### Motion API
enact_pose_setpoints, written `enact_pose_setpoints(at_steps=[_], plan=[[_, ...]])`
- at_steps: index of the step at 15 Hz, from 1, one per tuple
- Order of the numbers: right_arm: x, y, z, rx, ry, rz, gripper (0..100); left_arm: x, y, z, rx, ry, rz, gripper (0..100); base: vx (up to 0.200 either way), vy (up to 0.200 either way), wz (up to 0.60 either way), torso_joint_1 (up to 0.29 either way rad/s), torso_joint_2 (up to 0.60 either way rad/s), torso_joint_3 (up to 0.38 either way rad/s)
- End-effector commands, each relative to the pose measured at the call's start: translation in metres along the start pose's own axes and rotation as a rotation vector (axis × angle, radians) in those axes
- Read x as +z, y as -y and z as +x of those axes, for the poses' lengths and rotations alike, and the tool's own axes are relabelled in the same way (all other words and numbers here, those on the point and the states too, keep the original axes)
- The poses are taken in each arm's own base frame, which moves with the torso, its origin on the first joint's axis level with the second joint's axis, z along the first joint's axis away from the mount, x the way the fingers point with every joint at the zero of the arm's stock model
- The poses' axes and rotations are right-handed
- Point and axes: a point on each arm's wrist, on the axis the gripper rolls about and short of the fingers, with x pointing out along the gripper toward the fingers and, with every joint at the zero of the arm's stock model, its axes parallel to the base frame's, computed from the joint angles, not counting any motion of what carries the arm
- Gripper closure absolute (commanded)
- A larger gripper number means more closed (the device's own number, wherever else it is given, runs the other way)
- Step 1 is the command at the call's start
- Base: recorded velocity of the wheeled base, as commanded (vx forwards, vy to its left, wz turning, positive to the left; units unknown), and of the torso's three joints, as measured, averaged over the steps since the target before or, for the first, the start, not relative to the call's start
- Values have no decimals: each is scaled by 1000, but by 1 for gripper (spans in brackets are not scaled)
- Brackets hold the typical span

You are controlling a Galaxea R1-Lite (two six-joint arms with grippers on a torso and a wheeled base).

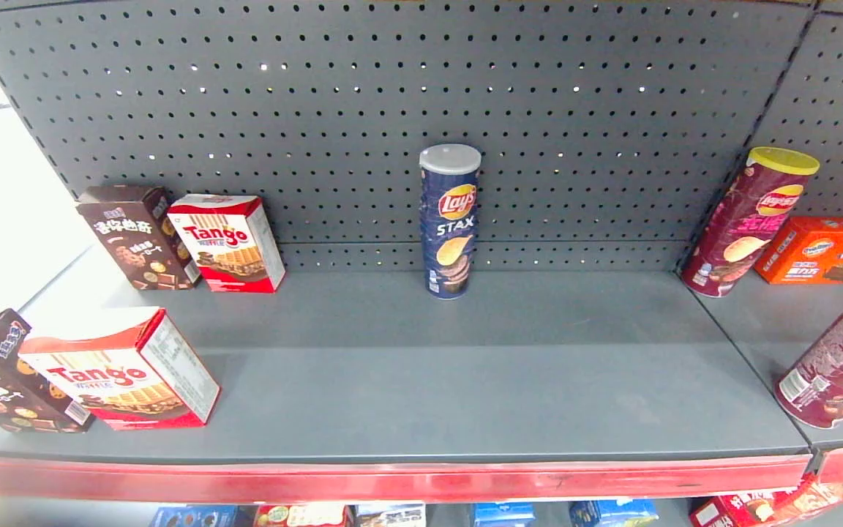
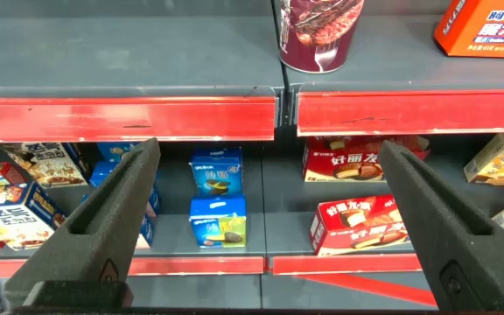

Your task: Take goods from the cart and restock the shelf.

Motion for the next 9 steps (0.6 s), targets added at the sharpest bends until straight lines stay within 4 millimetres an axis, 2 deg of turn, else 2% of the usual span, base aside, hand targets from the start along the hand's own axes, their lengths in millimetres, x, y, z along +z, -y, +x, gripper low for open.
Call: enact_pose_setpoints(at_steps=[1, 9], plan=[[0, 0, 0, 0, 0, 0, 0, 0, 0, 0, 1, -1, 0, 0, 0, 0, 0, 0, 0, 0], [0, 0, 0, 0, 2, 0, 0, 0, 0, 0, -1, -1, 0, 0, 0, 0, 0, 0, 0, 0]])
